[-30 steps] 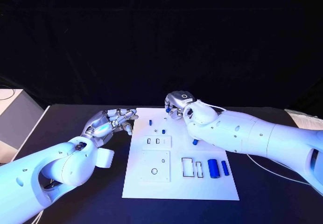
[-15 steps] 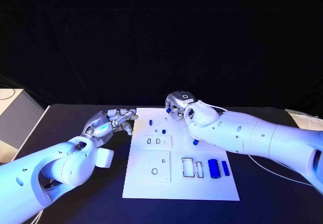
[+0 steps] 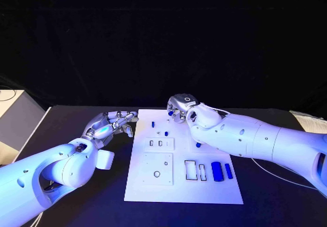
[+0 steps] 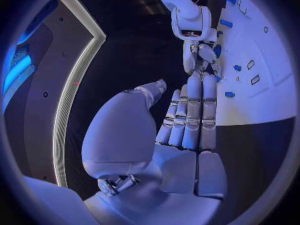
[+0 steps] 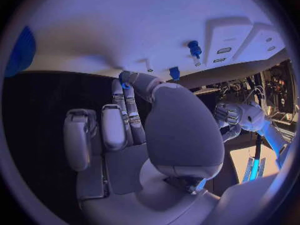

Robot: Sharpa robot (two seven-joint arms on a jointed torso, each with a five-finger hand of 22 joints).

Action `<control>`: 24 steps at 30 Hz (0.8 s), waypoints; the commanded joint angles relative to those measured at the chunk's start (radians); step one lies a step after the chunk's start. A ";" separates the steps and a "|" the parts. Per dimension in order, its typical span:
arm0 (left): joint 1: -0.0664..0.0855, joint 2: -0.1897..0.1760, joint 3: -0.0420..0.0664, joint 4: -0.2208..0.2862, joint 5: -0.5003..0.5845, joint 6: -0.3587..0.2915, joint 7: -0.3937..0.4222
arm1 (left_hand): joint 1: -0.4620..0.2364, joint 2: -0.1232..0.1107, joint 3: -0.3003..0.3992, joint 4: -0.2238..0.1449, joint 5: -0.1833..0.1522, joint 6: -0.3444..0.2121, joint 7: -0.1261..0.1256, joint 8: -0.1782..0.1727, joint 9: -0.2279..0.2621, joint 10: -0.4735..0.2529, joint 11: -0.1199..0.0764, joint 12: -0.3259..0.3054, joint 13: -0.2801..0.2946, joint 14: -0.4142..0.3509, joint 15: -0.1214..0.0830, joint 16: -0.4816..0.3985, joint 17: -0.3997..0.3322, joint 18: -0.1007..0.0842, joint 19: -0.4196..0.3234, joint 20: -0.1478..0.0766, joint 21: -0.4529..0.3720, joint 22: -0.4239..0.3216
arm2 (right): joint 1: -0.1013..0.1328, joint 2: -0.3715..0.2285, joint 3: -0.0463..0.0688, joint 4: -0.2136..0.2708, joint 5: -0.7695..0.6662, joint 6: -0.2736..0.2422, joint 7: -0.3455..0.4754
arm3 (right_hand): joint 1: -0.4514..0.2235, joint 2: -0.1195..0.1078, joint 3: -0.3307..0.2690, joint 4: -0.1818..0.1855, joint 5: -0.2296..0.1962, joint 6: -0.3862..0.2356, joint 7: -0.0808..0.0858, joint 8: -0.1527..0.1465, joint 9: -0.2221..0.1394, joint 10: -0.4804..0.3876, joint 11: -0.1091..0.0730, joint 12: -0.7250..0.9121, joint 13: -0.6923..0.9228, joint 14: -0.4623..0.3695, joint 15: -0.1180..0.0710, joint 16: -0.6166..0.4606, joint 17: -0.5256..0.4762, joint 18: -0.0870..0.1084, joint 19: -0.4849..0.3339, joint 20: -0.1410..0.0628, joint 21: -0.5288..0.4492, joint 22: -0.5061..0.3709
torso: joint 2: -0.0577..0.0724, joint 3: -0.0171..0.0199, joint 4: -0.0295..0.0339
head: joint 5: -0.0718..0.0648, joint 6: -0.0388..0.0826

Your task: Assemble the parts on the task board

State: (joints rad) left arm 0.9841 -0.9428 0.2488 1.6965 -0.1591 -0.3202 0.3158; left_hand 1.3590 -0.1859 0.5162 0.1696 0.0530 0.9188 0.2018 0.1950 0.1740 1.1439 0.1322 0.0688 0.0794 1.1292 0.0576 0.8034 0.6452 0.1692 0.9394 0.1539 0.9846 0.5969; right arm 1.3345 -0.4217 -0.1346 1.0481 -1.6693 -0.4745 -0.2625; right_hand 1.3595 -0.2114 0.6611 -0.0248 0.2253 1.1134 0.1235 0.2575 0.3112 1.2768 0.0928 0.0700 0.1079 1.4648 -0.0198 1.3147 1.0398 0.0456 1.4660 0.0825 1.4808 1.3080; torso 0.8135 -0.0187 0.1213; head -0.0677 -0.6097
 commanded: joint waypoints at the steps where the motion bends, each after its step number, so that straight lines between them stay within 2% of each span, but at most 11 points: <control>1: 0.000 0.003 0.001 0.000 -0.010 0.025 -0.006 | -0.005 0.006 0.006 -0.001 0.001 0.000 0.004 -0.002 0.001 -0.001 0.003 -0.003 0.001 -0.006 0.001 0.005 0.001 0.014 -0.005 0.002 0.004 0.002 | -0.005 0.002 -0.003 -0.004 -0.005 0.018 -0.002 | 0.006 0.014 0.004 0.000 0.003 0.005 0.000 0.001 0.004 0.052 -0.042 0.003 0.001 0.020 -0.009 0.005 -0.001 -0.016 0.044 -0.007 0.005 0.133 | 0.001 -0.0003 -0.0007 | 0.000 0.001; 5: 0.000 0.004 0.001 0.001 -0.013 0.028 -0.009 | -0.005 0.006 0.007 -0.002 0.001 -0.001 0.004 -0.003 0.001 -0.002 0.003 -0.004 0.000 -0.006 0.001 0.005 0.001 0.014 -0.006 0.002 0.005 0.002 | -0.005 0.003 -0.004 -0.011 0.000 0.026 0.000 | -0.004 0.009 0.003 0.000 -0.002 -0.006 0.003 -0.002 0.008 0.042 -0.039 -0.005 0.000 0.015 -0.007 -0.002 -0.017 -0.013 0.037 -0.006 -0.004 0.121 | 0.001 -0.0009 0.0003 | -0.002 0.001; 7: 0.000 0.004 0.001 0.001 -0.013 0.028 -0.009 | -0.005 0.006 0.007 -0.002 0.001 -0.001 0.004 -0.003 0.001 -0.002 0.003 -0.004 0.000 -0.006 0.001 0.005 0.001 0.014 -0.006 0.002 0.005 0.002 | -0.005 0.004 -0.004 -0.015 0.004 0.031 0.003 | -0.016 0.002 0.003 0.001 -0.006 -0.030 0.012 -0.013 0.009 0.016 -0.031 -0.011 -0.004 0.010 0.000 -0.009 -0.032 -0.010 0.029 -0.002 -0.014 0.107 | 0.001 -0.0013 0.0009 | -0.002 0.000; 10: 0.000 0.004 0.001 0.000 -0.014 0.029 -0.010 | -0.006 0.006 0.007 -0.003 0.001 -0.002 0.005 -0.004 0.001 -0.004 0.004 -0.004 0.000 -0.007 0.002 0.005 0.001 0.014 -0.007 0.002 0.006 0.003 | -0.005 0.005 -0.004 -0.020 0.007 0.036 0.007 | -0.052 -0.038 -0.002 0.013 0.001 -0.100 0.033 -0.054 0.000 -0.065 -0.007 -0.011 -0.024 -0.005 0.020 -0.034 -0.083 0.004 -0.003 0.015 -0.060 0.045 | 0.001 -0.0014 0.0014 | -0.002 -0.001; 12: 0.000 0.004 0.001 0.000 -0.014 0.029 -0.011 | -0.006 0.006 0.007 -0.003 0.001 -0.002 0.005 -0.004 0.001 -0.004 0.004 -0.004 0.000 -0.007 0.002 0.005 0.001 0.014 -0.007 0.002 0.006 0.003 | -0.005 0.005 -0.004 -0.021 0.008 0.037 0.010 | -0.062 -0.057 -0.004 0.015 -0.008 -0.139 0.032 -0.077 -0.005 -0.107 0.000 -0.010 -0.036 -0.014 0.025 -0.051 -0.117 0.013 -0.021 0.022 -0.089 0.007 | 0.002 -0.0010 0.0015 | -0.001 -0.001; 13: 0.000 0.004 0.001 -0.001 -0.014 0.029 -0.011 | -0.006 0.006 0.007 -0.003 0.001 -0.002 0.005 -0.004 0.001 -0.004 0.004 -0.004 0.000 -0.007 0.002 0.005 0.001 0.014 -0.007 0.002 0.006 0.003 | -0.005 0.004 -0.004 -0.022 0.008 0.038 0.011 | -0.063 -0.068 -0.016 0.014 -0.015 -0.165 0.031 -0.093 -0.008 -0.154 0.002 -0.009 -0.043 -0.024 0.029 -0.070 -0.151 0.023 -0.040 0.025 -0.121 -0.033 | 0.002 -0.0009 0.0013 | -0.001 -0.001; 16: 0.000 0.004 0.001 -0.002 -0.014 0.029 -0.011 | -0.006 0.006 0.007 -0.003 0.001 -0.002 0.005 -0.004 0.001 -0.004 0.004 -0.004 0.000 -0.007 0.002 0.005 0.001 0.014 -0.007 0.002 0.006 0.003 | -0.005 0.001 -0.004 -0.020 0.009 0.036 0.012 | -0.051 -0.066 -0.054 0.009 -0.022 -0.187 0.016 -0.107 -0.009 -0.204 0.008 -0.009 -0.043 -0.026 0.032 -0.080 -0.173 0.026 -0.047 0.030 -0.141 -0.055 | 0.002 -0.0009 0.0002 | -0.001 -0.002; 24: 0.000 0.003 0.001 -0.005 -0.014 0.030 -0.011 | -0.006 0.006 0.007 -0.003 0.001 -0.002 0.005 -0.004 0.001 -0.004 0.004 -0.004 0.000 -0.007 0.002 0.005 0.001 0.014 -0.007 0.002 0.006 0.003 | -0.005 -0.035 -0.004 0.019 0.010 0.014 0.006 | -0.041 -0.056 -0.085 0.011 -0.024 -0.197 0.015 -0.115 -0.010 -0.225 0.011 -0.009 -0.044 -0.024 0.034 -0.079 -0.179 0.026 -0.041 0.032 -0.142 -0.052 | 0.001 0.0007 -0.0008 | 0.000 0.000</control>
State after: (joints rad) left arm 0.9840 -0.9407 0.2488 1.6910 -0.1684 -0.3104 0.3019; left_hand 1.3590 -0.1859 0.5189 0.1669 0.0530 0.9187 0.2018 0.1950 0.1738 1.1439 0.1322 0.0688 0.0793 1.1292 0.0577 0.8034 0.6452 0.1692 0.9396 0.1539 0.9846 0.5990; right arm 1.3295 -0.4522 -0.1388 1.0601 -1.6575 -0.4585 -0.2591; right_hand 1.3120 -0.2675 0.5804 -0.0138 0.2066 0.9244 0.1400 0.1461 0.3020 1.0590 0.1037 0.0634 0.0654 1.4449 0.0107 1.2374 0.8603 0.0619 1.4229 0.1112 1.3435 1.2560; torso 0.8151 -0.0193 0.1213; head -0.0682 -0.6104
